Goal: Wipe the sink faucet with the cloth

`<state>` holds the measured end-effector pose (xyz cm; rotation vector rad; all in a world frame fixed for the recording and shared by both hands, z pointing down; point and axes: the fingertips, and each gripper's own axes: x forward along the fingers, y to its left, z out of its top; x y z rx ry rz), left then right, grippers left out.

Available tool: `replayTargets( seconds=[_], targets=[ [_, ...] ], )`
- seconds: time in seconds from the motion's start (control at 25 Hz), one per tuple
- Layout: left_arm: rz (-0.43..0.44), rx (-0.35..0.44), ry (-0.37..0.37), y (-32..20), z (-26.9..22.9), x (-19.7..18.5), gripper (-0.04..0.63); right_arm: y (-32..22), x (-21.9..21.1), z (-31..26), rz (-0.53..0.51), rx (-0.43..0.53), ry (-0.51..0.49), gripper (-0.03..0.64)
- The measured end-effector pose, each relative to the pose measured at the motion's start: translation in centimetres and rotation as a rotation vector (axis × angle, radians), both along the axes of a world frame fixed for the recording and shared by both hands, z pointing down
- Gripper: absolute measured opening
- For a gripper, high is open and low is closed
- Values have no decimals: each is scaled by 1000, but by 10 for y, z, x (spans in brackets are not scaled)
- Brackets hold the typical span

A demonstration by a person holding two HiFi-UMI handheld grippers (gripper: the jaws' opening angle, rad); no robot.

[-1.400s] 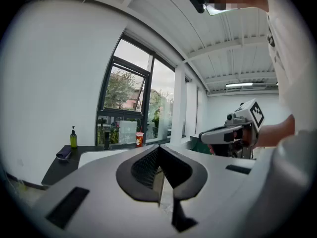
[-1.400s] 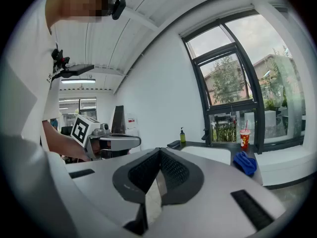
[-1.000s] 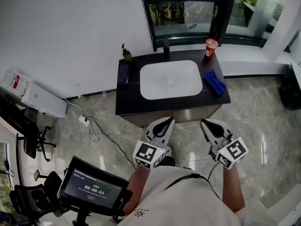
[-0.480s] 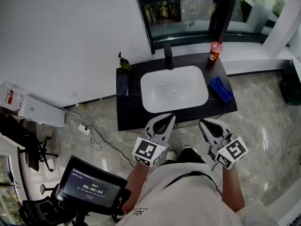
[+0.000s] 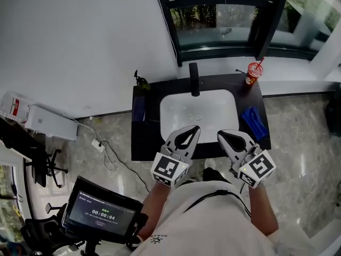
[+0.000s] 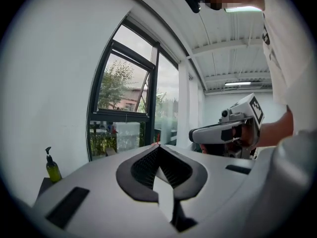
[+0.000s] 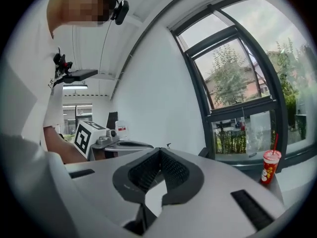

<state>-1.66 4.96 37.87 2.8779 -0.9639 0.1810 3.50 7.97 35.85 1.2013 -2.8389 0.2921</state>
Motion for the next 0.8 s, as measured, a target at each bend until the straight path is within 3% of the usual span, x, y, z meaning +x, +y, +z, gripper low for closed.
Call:
replayTargets(
  seconds=[0.2,0.4,0.64,0.8],
  targets=[
    [-67,2,1,-26,-8,10,-6,-30,3,-2,-87,4,12,5],
    [-76,-44,-26,-42,14,13,-6,-52,4,17,-115,-29,7,5],
    [62,-84,-89,-45,46,51,-6,-61,19,41,-49,-71,15,5],
    [191,-113,-83,-38,60,87,-6,-60,56,56,84,-88,40,5]
  ],
)
